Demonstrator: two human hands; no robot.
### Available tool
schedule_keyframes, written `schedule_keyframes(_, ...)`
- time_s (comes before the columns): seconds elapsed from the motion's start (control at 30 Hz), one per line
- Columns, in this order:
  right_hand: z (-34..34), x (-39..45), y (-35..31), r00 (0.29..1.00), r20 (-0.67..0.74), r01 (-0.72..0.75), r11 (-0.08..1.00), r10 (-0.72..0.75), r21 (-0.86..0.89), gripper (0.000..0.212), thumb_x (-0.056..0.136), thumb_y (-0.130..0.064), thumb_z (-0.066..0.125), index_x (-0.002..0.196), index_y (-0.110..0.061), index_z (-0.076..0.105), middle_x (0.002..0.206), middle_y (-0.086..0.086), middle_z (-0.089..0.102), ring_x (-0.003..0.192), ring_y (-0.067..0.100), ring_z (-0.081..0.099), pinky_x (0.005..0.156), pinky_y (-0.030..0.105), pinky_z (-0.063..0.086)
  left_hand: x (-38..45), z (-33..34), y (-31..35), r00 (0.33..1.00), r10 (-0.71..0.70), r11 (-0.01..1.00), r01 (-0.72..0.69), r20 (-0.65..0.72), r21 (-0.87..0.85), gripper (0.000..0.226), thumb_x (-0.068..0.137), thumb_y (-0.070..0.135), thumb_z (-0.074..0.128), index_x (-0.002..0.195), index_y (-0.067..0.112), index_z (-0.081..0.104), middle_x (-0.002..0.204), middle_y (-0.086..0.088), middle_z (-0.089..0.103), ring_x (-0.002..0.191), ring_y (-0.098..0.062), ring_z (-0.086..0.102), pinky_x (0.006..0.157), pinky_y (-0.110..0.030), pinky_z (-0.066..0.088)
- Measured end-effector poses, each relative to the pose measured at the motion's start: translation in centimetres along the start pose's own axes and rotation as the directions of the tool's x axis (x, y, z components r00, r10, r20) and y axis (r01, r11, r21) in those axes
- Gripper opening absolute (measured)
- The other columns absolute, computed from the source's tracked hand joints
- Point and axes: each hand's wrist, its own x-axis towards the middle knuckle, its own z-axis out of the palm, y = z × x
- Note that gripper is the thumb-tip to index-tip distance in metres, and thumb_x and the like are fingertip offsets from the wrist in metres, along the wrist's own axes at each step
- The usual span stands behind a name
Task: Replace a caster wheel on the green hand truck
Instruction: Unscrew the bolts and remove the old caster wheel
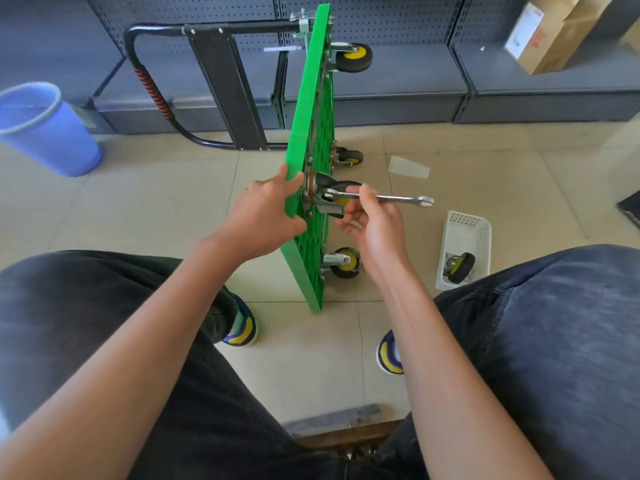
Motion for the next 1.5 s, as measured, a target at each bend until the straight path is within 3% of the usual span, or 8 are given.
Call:
schedule_keyframes(0.13, 0.6, 1.3, -0.3, 0.998, -0.059, -0.043, 0.986, 0.034, -0.159, 0.031, 0.11, -0.035, 0.042, 0.103, -0.014, 0.064, 0.075, -0.002, 0.056, 0.058, 0.007, 0.055, 0.075, 0.038, 0.053, -0.3, -0.5, -0.3, 1.0, -0.009, 1.0, 0.009, 0.018, -0.007, 0.077, 0.088, 0.017, 0.067, 0.157, 0.025, 0.034, 0.168, -0.004, 0.019, 0.086, -0.025, 0.058, 0.079, -0.033, 0.049)
schedule_keyframes(0.27, 1.3, 2.5, -0.7, 0.996, -0.06, -0.084, 0.945, 0.069, -0.316, 0.039, 0.11, -0.044, 0.037, 0.105, -0.015, 0.062, 0.081, -0.001, 0.054, 0.061, 0.008, 0.053, 0.079, 0.039, 0.056, -0.3, -1.1, -0.7, 1.0, 0.011, 1.0, -0.011, -0.004, -0.029, 0.07, 0.088, 0.026, 0.072, 0.152, 0.028, 0.044, 0.165, 0.0, 0.027, 0.132, -0.03, 0.048, 0.108, -0.04, 0.04)
schedule_keyframes(0.43, 0.9, 4.1, -2.1, 0.998, -0.043, -0.066, 0.901, 0.052, -0.429, 0.04, 0.11, -0.044, 0.034, 0.102, -0.014, 0.06, 0.093, 0.0, 0.061, 0.079, 0.012, 0.061, 0.088, 0.039, 0.061, 0.5, -1.8, -1.3, 0.999, 0.042, 0.999, -0.042, 0.004, 0.003, 0.064, 0.088, 0.044, 0.073, 0.146, 0.03, 0.051, 0.161, 0.002, 0.035, 0.145, -0.027, 0.036, 0.116, -0.046, 0.034)
schedule_keyframes(0.63, 0.0, 6.2, -3.2, 1.0, 0.012, -0.007, 0.886, 0.014, -0.464, 0.012, 0.108, -0.023, 0.049, 0.116, -0.015, 0.046, 0.103, 0.015, 0.066, 0.081, 0.021, 0.072, 0.072, 0.033, 0.063, 2.6, -2.4, -0.8, 0.994, 0.107, 0.993, -0.106, -0.015, 0.055, 0.051, 0.093, 0.042, 0.068, 0.141, 0.027, 0.058, 0.159, 0.001, 0.041, 0.14, -0.029, 0.044, 0.115, -0.048, 0.038)
schedule_keyframes(0.8, 0.4, 9.1, -3.6, 0.998, -0.052, -0.06, 0.927, 0.044, -0.371, 0.025, 0.107, -0.023, 0.054, 0.125, -0.007, 0.049, 0.09, 0.012, 0.068, 0.065, 0.015, 0.07, 0.064, 0.029, 0.061, 4.8, -2.6, -1.2, 0.991, 0.125, 0.99, -0.122, -0.043, 0.069, 0.058, 0.093, 0.04, 0.069, 0.146, 0.025, 0.052, 0.158, 0.004, 0.042, 0.135, -0.026, 0.049, 0.112, -0.047, 0.041)
schedule_keyframes(1.07, 2.1, 15.7, -4.2, 0.981, -0.025, -0.188, 0.927, 0.19, -0.325, 0.018, 0.105, -0.023, 0.058, 0.102, -0.006, 0.058, 0.088, 0.016, 0.069, 0.067, 0.022, 0.068, 0.066, 0.032, 0.059, 6.8, -2.1, -1.9, 0.99, 0.105, 0.994, -0.108, -0.095, -0.034, 0.055, 0.092, 0.034, 0.071, 0.143, 0.019, 0.057, 0.156, 0.002, 0.044, 0.135, -0.025, 0.051, 0.11, -0.048, 0.045)
schedule_keyframes(1.37, 3.2, 18.6, -2.6, 0.923, 0.015, -0.368, 0.896, 0.384, -0.247, 0.029, 0.103, -0.019, 0.06, 0.122, 0.002, 0.054, 0.097, 0.021, 0.069, 0.067, 0.021, 0.073, 0.065, 0.028, 0.06, 7.6, -2.0, -0.7, 0.972, 0.172, 0.983, -0.161, -0.158, 0.084, 0.036, 0.09, 0.025, 0.069, 0.124, 0.012, 0.072, 0.144, -0.008, 0.057, 0.065, -0.031, 0.064, 0.087, -0.054, 0.056)
schedule_keyframes(1.5, 3.1, 19.1, -2.1, 0.906, 0.026, -0.411, 0.895, 0.422, -0.172, 0.039, 0.102, -0.021, 0.062, 0.133, 0.0, 0.051, 0.102, 0.019, 0.067, 0.07, 0.019, 0.072, 0.064, 0.024, 0.058, 7.3, -2.1, -1.0, 0.968, 0.193, 0.98, -0.183, -0.162, 0.077, 0.039, 0.088, 0.027, 0.066, 0.122, 0.01, 0.072, 0.14, -0.009, 0.06, 0.059, -0.034, 0.062, 0.082, -0.057, 0.059)
